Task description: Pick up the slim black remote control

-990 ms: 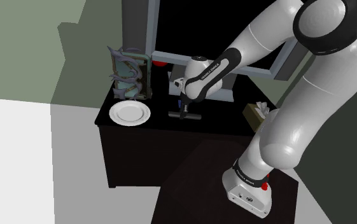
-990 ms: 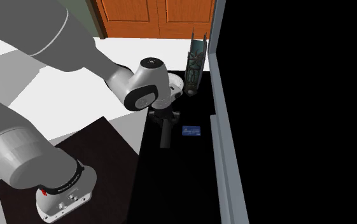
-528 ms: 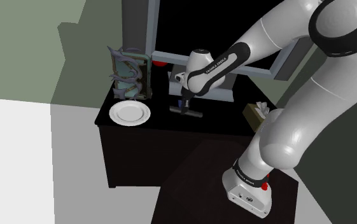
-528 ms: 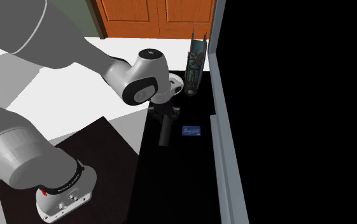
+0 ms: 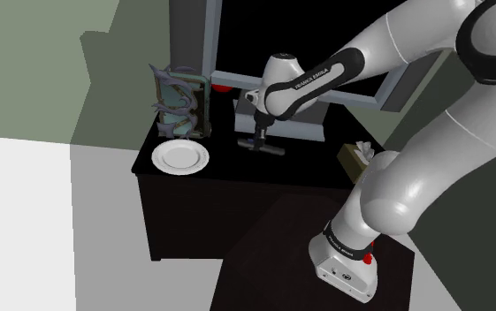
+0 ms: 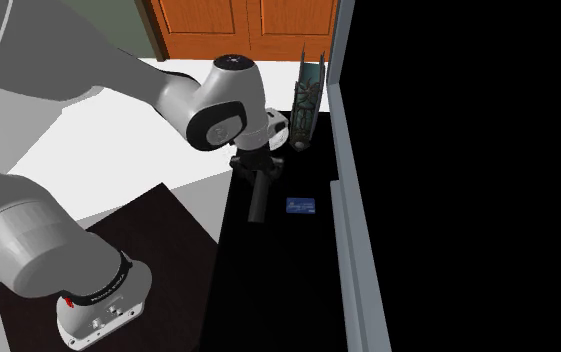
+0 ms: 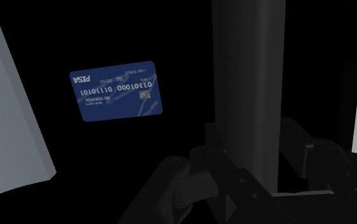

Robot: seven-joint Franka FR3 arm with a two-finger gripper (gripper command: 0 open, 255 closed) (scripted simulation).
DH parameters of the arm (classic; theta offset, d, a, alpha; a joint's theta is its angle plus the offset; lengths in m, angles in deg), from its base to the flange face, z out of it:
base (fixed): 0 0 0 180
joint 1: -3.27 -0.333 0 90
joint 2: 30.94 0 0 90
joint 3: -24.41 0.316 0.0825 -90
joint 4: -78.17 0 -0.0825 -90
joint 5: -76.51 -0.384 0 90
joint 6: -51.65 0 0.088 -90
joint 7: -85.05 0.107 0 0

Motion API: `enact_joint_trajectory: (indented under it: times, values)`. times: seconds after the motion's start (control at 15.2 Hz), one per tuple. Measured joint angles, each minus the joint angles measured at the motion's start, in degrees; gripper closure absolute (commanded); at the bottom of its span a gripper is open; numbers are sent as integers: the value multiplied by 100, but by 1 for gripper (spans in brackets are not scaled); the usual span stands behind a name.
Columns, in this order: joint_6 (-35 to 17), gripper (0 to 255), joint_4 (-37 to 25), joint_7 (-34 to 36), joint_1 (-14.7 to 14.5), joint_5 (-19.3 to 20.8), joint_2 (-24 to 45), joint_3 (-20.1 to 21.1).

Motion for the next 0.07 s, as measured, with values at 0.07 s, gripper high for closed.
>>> enact_joint_trajectory:
  times: [0.07]
  values:
    - [58,255,-6,17,2,11,-52,13]
